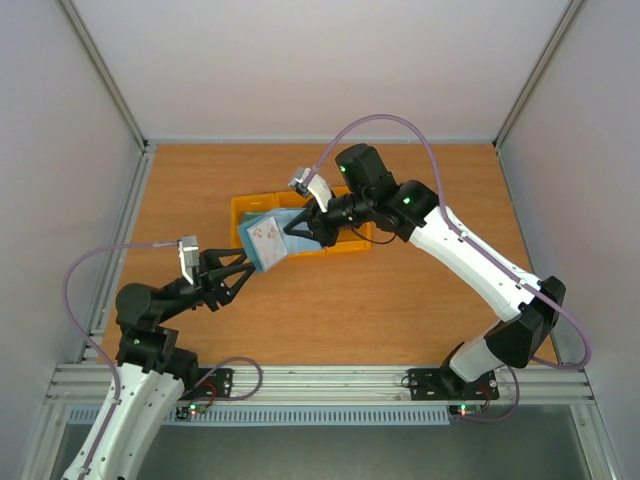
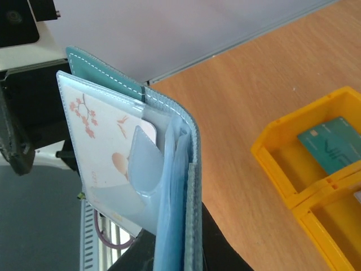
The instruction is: Take the credit cards out of the card holder
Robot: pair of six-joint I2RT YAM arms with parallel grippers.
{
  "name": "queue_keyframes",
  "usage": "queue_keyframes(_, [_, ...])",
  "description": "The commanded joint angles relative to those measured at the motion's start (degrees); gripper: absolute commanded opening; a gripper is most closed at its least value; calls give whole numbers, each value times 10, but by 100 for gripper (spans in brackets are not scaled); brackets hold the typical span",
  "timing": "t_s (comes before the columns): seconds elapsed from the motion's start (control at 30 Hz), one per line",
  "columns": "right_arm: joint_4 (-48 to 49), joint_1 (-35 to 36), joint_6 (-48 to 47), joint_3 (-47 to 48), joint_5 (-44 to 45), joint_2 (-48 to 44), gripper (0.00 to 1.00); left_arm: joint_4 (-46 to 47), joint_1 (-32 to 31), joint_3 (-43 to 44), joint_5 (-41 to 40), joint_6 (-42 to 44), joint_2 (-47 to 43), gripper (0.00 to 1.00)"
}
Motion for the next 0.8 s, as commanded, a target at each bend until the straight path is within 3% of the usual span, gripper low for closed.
queue_keyframes(0.0, [10,4,13,19,26,6,1,24,1,9,-18,0,8,53])
queue_keyframes(0.37, [10,28,-12,20,-12,22,1,11,1,3,-48,3,14,44])
queue_keyframes(0.43, [9,28,-15,19,-12,21,1,8,1,2,-48,3,13,32])
queue_keyframes(0.53, [5,28,-25,15,-39,18,1,8,1,1,-45,5,11,4])
queue_keyframes(0.6, [7,24,-36,4,-69,9,5,8,1,1,-42,5,7,0])
queue_keyframes(0.67, [18,6,-34,-16,-72,-4,18,6,1,1,-42,5,3,0])
queue_keyframes(0.77, [24,-70,1,-41,-37,-34,23,-10,1,3,-56,6,-3,0])
